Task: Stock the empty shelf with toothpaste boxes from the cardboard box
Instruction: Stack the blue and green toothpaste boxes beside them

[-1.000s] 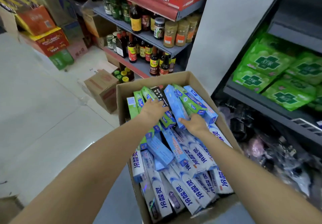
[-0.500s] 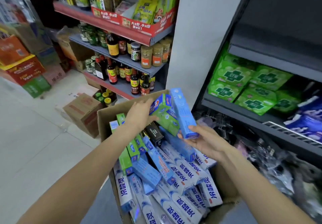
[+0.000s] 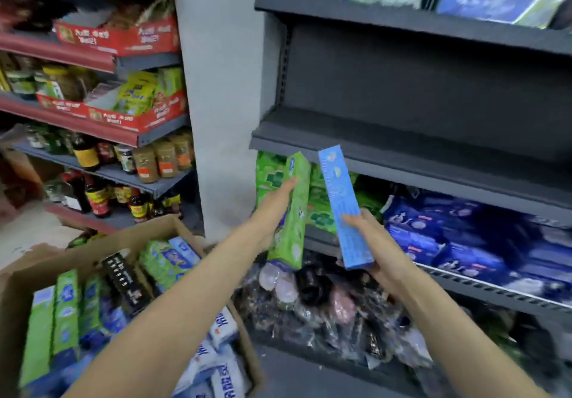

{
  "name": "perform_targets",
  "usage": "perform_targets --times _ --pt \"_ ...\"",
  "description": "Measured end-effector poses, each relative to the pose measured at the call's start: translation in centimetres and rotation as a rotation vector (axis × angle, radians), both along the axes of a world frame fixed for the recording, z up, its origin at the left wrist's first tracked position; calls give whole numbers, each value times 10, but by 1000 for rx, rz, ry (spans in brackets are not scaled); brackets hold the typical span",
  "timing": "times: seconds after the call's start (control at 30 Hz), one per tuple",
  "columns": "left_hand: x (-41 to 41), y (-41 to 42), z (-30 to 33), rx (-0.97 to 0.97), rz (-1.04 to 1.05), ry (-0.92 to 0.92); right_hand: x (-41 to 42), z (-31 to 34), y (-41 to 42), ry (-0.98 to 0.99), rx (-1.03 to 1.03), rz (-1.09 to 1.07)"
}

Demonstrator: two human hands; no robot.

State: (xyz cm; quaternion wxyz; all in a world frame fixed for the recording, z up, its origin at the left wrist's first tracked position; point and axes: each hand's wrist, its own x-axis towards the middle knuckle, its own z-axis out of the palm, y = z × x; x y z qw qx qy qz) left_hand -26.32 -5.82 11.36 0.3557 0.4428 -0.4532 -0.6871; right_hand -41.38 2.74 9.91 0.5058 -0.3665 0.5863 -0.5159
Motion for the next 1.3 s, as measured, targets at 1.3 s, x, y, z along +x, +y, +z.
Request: perform_targets --times 1.3 --pt "-553 -97 57 -341 -429 -150 -508 52 -86 115 -313 -576"
